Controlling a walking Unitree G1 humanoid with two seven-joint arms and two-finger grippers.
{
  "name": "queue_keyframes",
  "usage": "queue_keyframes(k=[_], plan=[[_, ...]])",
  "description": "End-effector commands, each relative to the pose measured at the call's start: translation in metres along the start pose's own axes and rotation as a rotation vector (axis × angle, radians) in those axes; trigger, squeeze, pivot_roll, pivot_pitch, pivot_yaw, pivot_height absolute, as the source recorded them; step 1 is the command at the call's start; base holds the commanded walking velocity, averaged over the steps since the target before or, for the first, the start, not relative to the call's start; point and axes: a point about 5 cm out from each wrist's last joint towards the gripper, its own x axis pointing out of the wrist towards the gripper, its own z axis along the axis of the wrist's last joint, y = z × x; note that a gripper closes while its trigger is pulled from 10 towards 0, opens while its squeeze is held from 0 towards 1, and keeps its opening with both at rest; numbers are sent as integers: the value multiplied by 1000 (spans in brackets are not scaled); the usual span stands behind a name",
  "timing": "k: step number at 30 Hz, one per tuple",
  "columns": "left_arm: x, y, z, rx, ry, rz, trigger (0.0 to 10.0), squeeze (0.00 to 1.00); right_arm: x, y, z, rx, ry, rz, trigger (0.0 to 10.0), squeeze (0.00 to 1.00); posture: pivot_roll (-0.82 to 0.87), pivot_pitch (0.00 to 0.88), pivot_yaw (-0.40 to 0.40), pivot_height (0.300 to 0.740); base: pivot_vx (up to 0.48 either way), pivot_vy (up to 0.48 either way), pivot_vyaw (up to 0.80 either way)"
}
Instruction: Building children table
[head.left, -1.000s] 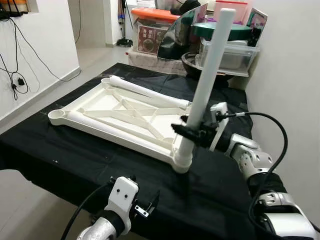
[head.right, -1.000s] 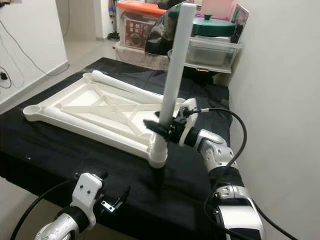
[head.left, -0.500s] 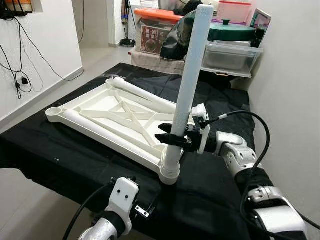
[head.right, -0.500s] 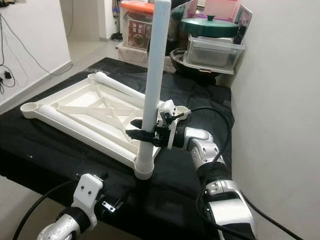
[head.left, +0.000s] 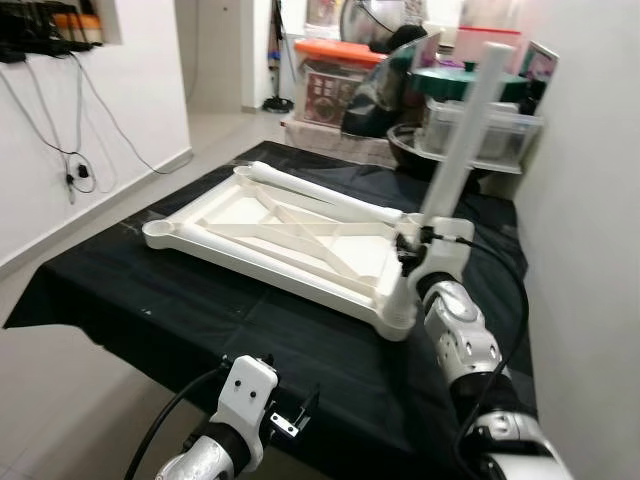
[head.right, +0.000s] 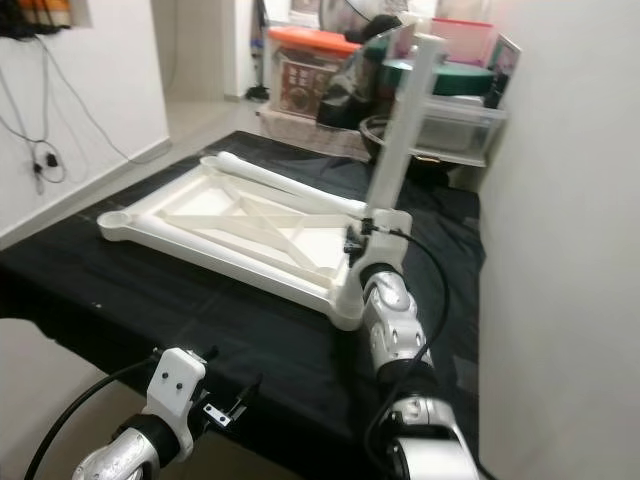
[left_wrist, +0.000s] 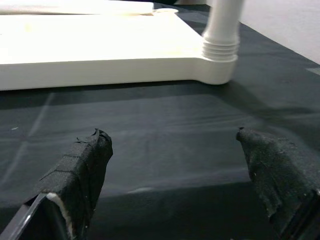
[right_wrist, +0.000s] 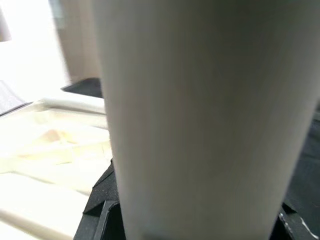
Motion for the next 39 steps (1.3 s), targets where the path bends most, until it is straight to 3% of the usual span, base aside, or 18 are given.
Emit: queue_keyframes(k=[1, 5, 6, 7, 10, 11, 13, 14, 15, 20, 23, 25, 27, 28, 30, 37, 38, 39], plan=[[1, -1, 1, 6, -2, -8, 10000, 0, -16, -24, -24, 16, 95, -274, 0, 0, 210, 0, -88, 740, 0, 0, 0], [2, -1, 2, 6, -4, -5, 10000, 0, -14, 0, -25, 63, 86, -219, 0, 0, 194, 0, -103, 740, 0, 0, 0], [3, -1, 2, 5, -3, -5, 10000, 0, -13, 5, -25, 64, 82, -191, 10000, 0, 184, 0, -104, 740, 0, 0, 0], [3, -1, 2, 5, -4, -5, 10000, 0, -11, 11, -23, 79, 71, -143, 10000, 176, 184, 0, -106, 740, 0, 0, 0], [3, -1, 2, 5, -4, -5, 10000, 0, -11, 11, -23, 79, 71, -143, 10000, 176, 184, 0, -106, 740, 0, 0, 0], [3, -1, 2, 5, -5, -5, 10000, 0, -9, 18, -21, 93, 55, -89, 10000, 1000, 184, 0, -107, 740, 0, 0, 0], [4, 0, 2, 5, -6, -4, 10000, 0, -7, 27, -17, 124, 27, -2, 10000, 1000, 183, 0, -101, 740, 0, 0, 0], [4, 0, 2, 6, -7, -3, 10000, 0, -6, 34, -11, 159, -11, 91, 10000, 710, 182, 0, -100, 740, 0, 0, 0], [4, 0, 2, 6, -7, -3, 10000, 0, -5, 38, -3, 166, -60, 206, 10000, 0, 188, 0, -97, 740, 0, 0, 0], [4, 1, 2, 6, -7, -3, 10000, 0, -5, 44, 3, 212, -45, 438, 10000, 0, 195, 0, -91, 740, 0, 0, 0], [4, 2, 2, 8, -5, -6, 10000, 0, -8, 41, 8, 210, 26, 752, 10000, 0, 218, 0, -90, 740, 0, 0, 0], [4, 2, 2, 8, -5, -6, 10000, 0, -8, 41, 8, 210, 26, 752, 10000, 0, 218, 0, -90, 740, 0, 0, 0], [5, 2, 1, 10, -4, -6, 10000, 0, -10, 38, 10, 188, 56, 867, 10000, 0, 218, 0, -90, 740, 0, 0, 0], [5, 3, 1, 11, -4, -5, 10000, 0, -14, 36, 14, 156, 96, 1050, 10000, 0, 221, 0, -93, 740, 0, 0, 0], [5, 3, 1, 12, -4, -5, 10000, 0, -17, 36, 18, 137, 127, 1181, 10000, 0, 223, 0, -95, 740, 0, 0, 0], [6, 3, 1, 14, -3, -4, 10000, 0, -27, 44, 25, 67, 177, 1489, 10000, 0, 231, 0, -101, 740, 0, 0, 0], [6, 2, 0, 13, -2, -3, 10000, 0, -29, 50, 26, 32, 183, 1549, 3882, 0, 230, 0, -102, 740, 0, 0, 0], [6, 2, 0, 13, -2, -3, 10000, 0, -29, 50, 26, 32, 183, 1549, 3882, 0, 230, 0, -102, 740, 0, 0, 0]])
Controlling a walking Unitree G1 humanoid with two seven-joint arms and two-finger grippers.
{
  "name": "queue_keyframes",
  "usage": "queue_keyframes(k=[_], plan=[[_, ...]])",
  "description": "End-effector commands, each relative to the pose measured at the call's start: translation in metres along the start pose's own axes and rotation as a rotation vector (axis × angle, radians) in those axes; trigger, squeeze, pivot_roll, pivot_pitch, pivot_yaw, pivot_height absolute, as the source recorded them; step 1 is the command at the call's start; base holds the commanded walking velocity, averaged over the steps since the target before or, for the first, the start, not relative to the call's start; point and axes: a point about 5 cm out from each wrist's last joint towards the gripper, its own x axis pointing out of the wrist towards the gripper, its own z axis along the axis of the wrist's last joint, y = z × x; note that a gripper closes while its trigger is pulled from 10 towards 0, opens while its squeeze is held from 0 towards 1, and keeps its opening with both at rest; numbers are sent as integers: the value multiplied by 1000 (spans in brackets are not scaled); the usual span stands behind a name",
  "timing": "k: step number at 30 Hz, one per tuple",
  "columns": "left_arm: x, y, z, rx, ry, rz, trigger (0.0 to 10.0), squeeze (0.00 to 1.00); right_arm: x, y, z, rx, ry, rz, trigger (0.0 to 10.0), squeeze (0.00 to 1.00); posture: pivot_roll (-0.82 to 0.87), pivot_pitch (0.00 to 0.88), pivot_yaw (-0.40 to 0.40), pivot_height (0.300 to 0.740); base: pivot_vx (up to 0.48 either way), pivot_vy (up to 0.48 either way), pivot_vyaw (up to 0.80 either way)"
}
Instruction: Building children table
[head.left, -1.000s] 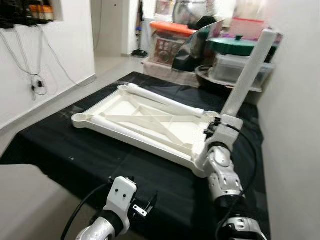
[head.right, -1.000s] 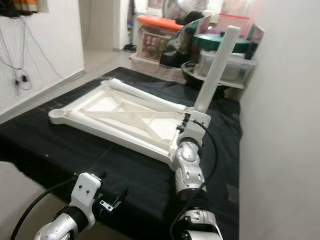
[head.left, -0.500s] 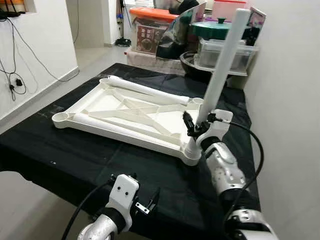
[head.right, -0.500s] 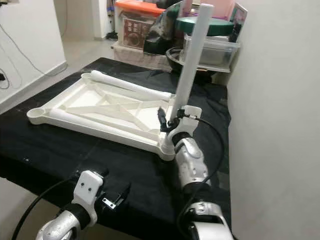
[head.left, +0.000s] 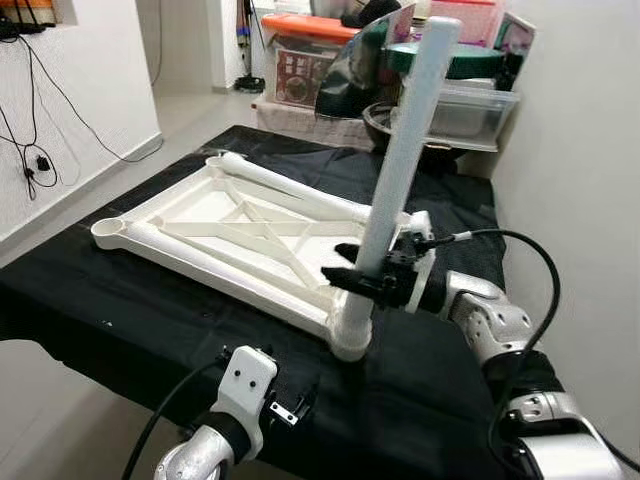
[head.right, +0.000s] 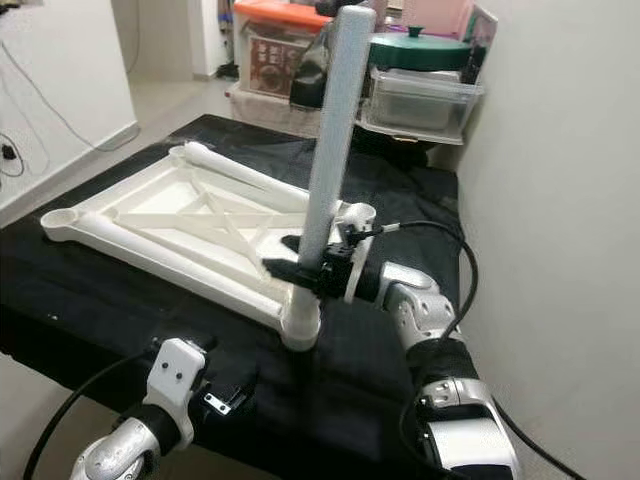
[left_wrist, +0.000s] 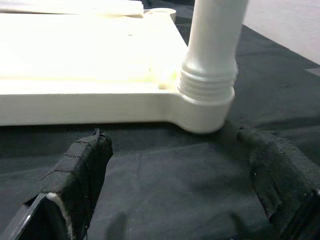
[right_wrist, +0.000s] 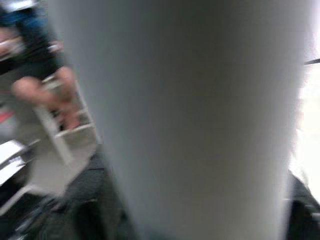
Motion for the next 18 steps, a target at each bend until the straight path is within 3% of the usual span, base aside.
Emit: queue_keyframes(k=[1, 2, 5, 8, 9, 11, 13, 15, 16, 17, 18], plan=[[0, -2, -5, 3, 18, -6, 10000, 0, 11, 5, 1, -24, 28, 90, 3882, 0, 231, 0, -103, 740, 0, 0, 0], [0, -2, -5, 2, 18, -7, 10000, 0, 13, 7, 1, -21, 32, 122, 0, 0, 234, 0, -107, 740, 0, 0, 0], [0, -2, -5, 2, 17, -6, 10000, 0, 16, 5, 0, -38, 21, 77, 0, 0, 235, 0, -111, 740, 0, 0, 0], [0, -3, -6, 2, 17, -6, 10000, 0, 13, -5, -8, -69, -2, -132, 0, 0, 237, 0, -119, 740, 0, 0, 0], [0, -3, -6, 2, 17, -6, 10000, 0, 13, -5, -8, -69, -2, -132, 0, 0, 237, 0, -119, 740, 0, 0, 0], [0, -3, -6, 0, 17, -5, 10000, 0, 8, -12, -11, -55, -34, -280, 0, 0, 233, 0, -114, 740, 0, 0, 0], [-1, -3, -6, -1, 18, -7, 10000, 0, -5, -26, -16, -18, -72, -572, 0, 0, 219, 0, -102, 740, 0, 0, 0], [-1, -3, -6, -1, 18, -7, 10000, 0, -5, -26, -16, -18, -72, -572, 0, 0, 219, 0, -102, 740, 0, 0, 0], [-1, -3, -6, -2, 18, -8, 10000, 0, -10, -31, -17, -2, -91, -688, 0, 0, 218, 0, -101, 740, 0, 0, 0], [-1, -3, -7, -2, 19, -10, 10000, 0, -23, -39, -21, 10, -105, -928, 0, 0, 212, 0, -94, 740, 0, 0, 0], [-1, -3, -7, -2, 19, -10, 10000, 0, -23, -39, -21, 10, -105, -928, 0, 0, 212, 0, -94, 740, 0, 0, 0]])
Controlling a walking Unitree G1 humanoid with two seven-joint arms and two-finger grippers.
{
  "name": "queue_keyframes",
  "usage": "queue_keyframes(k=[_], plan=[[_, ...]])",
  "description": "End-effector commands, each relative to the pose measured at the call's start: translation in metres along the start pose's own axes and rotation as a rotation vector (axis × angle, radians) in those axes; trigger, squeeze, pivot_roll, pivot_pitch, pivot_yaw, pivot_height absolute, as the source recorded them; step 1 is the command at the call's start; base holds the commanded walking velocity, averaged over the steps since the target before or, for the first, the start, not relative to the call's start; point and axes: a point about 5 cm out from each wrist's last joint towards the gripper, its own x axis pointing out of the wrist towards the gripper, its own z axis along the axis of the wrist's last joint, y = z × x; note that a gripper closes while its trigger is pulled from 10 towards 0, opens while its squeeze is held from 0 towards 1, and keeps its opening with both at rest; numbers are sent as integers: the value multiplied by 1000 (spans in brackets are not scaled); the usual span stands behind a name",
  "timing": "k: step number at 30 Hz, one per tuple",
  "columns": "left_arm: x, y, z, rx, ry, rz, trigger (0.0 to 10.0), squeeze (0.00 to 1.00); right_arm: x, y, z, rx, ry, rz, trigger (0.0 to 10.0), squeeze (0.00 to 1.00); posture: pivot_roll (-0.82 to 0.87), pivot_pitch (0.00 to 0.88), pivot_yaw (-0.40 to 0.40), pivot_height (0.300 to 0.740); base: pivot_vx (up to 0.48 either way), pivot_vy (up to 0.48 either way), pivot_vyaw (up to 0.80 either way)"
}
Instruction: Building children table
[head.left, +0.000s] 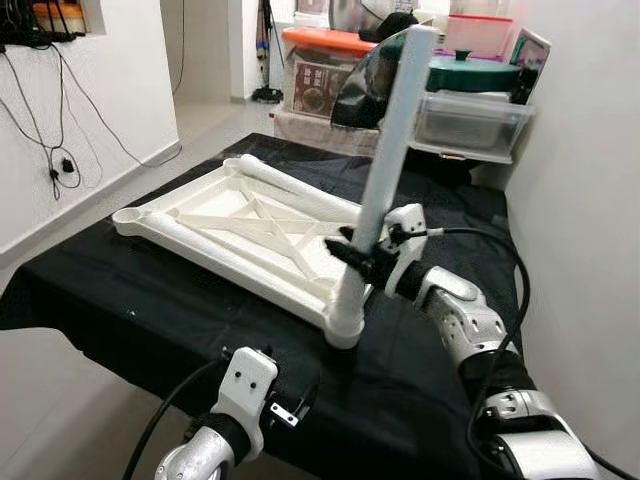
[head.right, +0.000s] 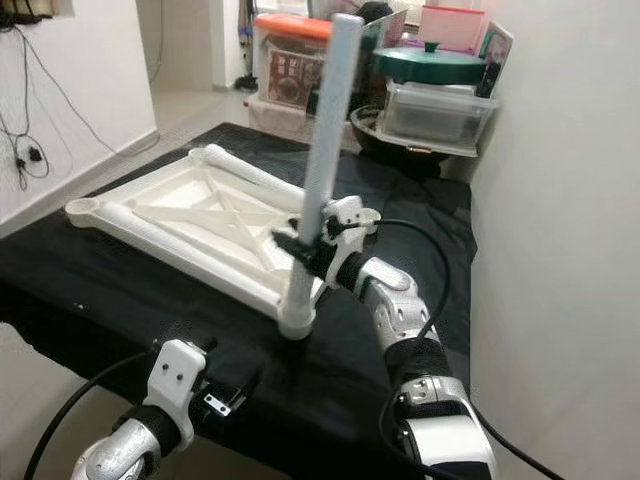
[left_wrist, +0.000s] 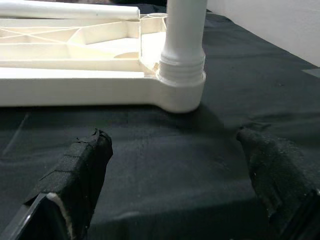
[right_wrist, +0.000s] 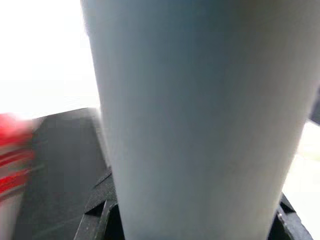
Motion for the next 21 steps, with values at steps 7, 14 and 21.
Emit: queue_keyframes(k=[7, 14, 21], plan=[[-1, -1, -7, -2, 24, -14, 10000, 0, -53, -42, -31, 52, 52, -895, 0, 0, 211, 0, -97, 740, 0, 0, 0], [-1, -2, -7, -1, 24, -14, 10000, 0, -46, -12, -35, 114, 29, -926, 0, 0, 210, 0, -97, 740, 0, 0, 0], [-1, -3, -7, -3, 22, -14, 10000, 0, -17, 6, -24, 80, -94, -666, 10000, 1000, 213, 0, -104, 740, 0, 0, 0]])
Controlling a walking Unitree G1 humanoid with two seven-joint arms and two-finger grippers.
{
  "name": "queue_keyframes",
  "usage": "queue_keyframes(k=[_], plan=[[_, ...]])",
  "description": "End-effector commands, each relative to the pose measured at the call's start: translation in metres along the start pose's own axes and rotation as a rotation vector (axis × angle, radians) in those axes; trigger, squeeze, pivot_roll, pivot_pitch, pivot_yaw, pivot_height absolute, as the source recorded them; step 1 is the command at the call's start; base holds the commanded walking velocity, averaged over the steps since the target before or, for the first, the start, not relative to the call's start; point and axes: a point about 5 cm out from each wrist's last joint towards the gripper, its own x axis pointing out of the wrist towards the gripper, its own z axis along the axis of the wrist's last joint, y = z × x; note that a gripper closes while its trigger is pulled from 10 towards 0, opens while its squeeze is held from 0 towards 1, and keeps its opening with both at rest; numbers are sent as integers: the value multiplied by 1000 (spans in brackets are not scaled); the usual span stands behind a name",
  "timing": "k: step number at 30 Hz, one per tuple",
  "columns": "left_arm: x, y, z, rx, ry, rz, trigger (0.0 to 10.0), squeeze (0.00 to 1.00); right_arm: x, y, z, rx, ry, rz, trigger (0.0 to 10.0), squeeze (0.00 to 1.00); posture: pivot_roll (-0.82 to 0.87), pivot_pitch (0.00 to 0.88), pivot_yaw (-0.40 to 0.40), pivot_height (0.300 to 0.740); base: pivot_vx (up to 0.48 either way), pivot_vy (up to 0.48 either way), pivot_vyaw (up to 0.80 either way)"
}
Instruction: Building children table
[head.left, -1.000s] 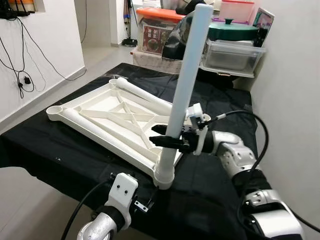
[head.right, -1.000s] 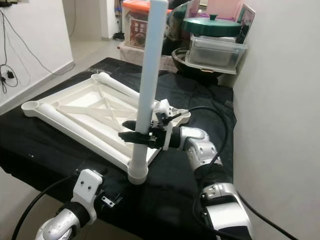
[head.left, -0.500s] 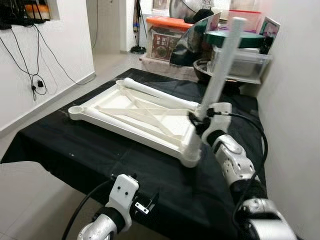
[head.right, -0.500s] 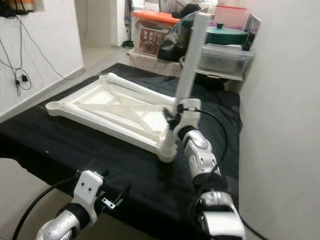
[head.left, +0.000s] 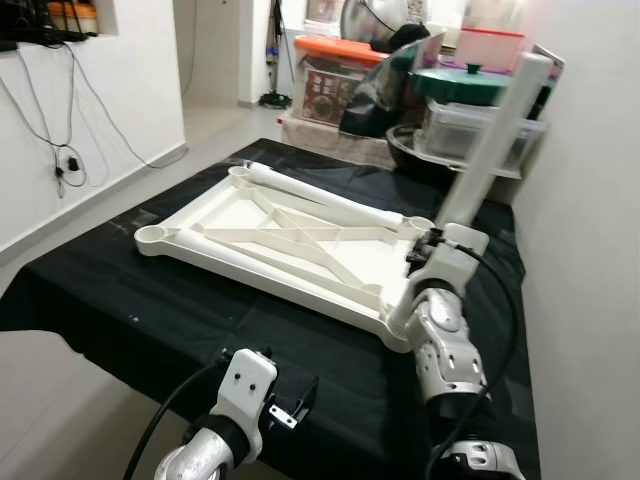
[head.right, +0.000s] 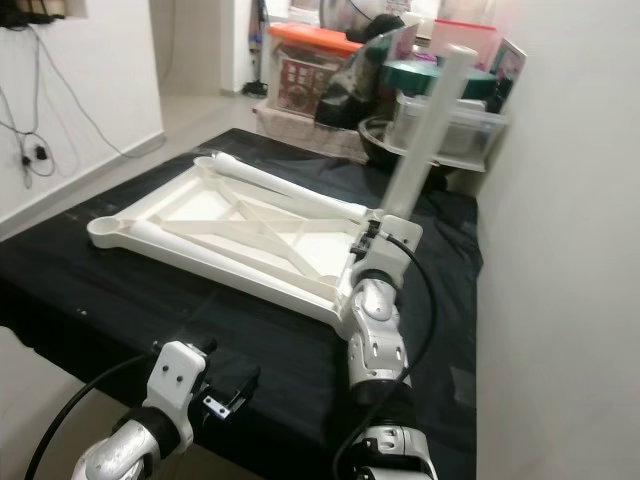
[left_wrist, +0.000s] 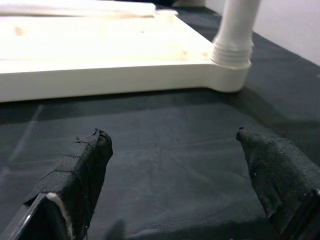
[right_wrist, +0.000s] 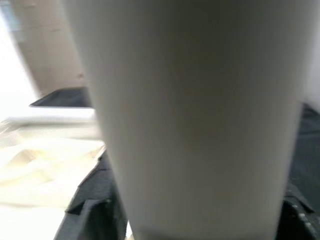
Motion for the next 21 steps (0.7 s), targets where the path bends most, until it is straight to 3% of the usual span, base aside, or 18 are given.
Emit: queue_keyframes(k=[1, 3, 5, 6, 7, 9, 10, 13, 14, 16, 21], plan=[[0, -3, -3, -1, 9, -9, 10000, 0, 2, 8, -2, 65, 15, 143, 10000, 0, 213, 0, -105, 740, 0, 0, 0], [1, -2, -3, -2, 8, -7, 10000, 0, 2, 10, 5, 195, 41, 439, 10000, 0, 214, 0, -105, 740, 0, 0, 0], [1, -2, -3, -2, 8, -7, 10000, 0, 2, 10, 5, 195, 41, 439, 10000, 0, 214, 0, -105, 740, 0, 0, 0], [1, -2, -3, -2, 7, -7, 10000, 0, -1, 10, 10, 251, 53, 581, 10000, 0, 215, 0, -102, 740, 0, 0, 0], [1, -2, -3, -2, 7, -7, 10000, 0, -1, 10, 10, 251, 53, 581, 10000, 0, 215, 0, -102, 740, 0, 0, 0], [1, -2, -3, -2, 7, -7, 10000, 0, -5, 3, 20, 260, 112, 862, 10000, 0, 213, 0, -101, 740, 0, 0, 0], [1, -2, -3, -2, 7, -7, 10000, 0, -5, 3, 20, 260, 112, 862, 10000, 0, 213, 0, -101, 740, 0, 0, 0], [2, -1, -3, 0, 6, -6, 10000, 0, -16, -2, 31, 222, 192, 1170, 10000, 0, 218, 0, -105, 740, 0, 0, 0], [2, -1, -3, 0, 6, -6, 10000, 0, -16, -2, 31, 222, 192, 1170, 10000, 0, 218, 0, -105, 740, 0, 0, 0], [2, -1, -2, 2, 5, -5, 10000, 0, -21, -1, 32, 150, 234, 1332, 10000, 0, 221, 0, -106, 740, 0, 0, 0], [1, 0, -2, 1, 7, -3, 10000, 0, -24, 11, 31, 95, 264, 1494, 10000, 0, 227, 0, -103, 740, 0, 0, 0]])
